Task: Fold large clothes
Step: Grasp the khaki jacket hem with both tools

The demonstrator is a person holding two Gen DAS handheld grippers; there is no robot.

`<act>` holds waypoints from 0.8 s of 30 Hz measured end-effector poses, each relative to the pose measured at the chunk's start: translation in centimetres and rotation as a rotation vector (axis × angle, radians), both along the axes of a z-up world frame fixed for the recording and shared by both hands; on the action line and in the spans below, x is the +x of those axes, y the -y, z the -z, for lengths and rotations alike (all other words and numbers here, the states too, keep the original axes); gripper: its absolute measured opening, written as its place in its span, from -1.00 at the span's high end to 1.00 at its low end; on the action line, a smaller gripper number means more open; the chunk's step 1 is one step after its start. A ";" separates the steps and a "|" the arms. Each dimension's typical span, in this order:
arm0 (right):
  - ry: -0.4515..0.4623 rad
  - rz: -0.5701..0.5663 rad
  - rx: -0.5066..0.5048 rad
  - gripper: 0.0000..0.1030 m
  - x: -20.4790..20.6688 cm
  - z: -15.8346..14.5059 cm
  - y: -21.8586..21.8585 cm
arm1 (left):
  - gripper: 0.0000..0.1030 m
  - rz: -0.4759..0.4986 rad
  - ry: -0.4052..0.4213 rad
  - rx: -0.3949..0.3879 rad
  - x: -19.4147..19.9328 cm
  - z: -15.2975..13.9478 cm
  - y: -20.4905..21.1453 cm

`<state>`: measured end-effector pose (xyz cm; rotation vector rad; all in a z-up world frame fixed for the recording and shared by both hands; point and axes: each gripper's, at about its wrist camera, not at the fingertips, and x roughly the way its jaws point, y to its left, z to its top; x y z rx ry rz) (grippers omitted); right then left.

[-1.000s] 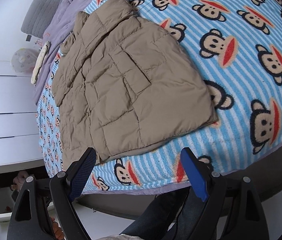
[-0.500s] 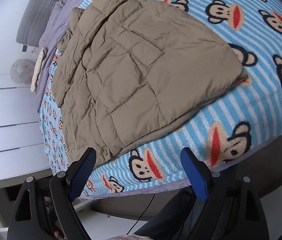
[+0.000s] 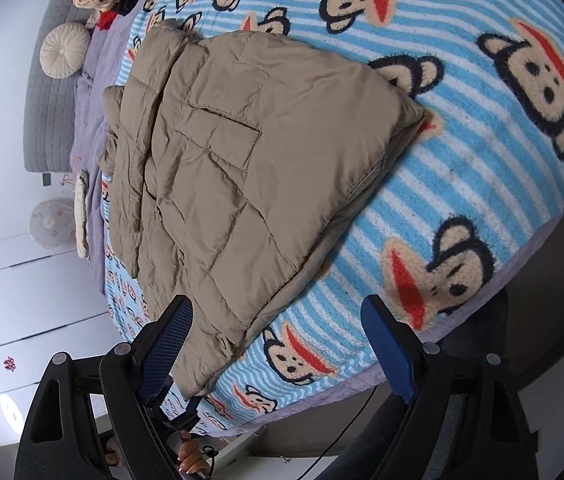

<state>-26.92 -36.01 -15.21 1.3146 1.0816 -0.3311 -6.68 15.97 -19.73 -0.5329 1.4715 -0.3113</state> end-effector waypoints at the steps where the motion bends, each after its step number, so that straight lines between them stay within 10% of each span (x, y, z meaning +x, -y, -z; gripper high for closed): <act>1: 0.008 0.012 0.008 -0.72 0.1 0.1 0.1 | -0.98 0.012 0.001 0.003 0.3 0.0 0.3; 24: 0.008 -0.032 0.161 -0.73 7.7 5.2 1.7 | -0.98 -0.064 -0.062 0.093 0.9 1.7 0.0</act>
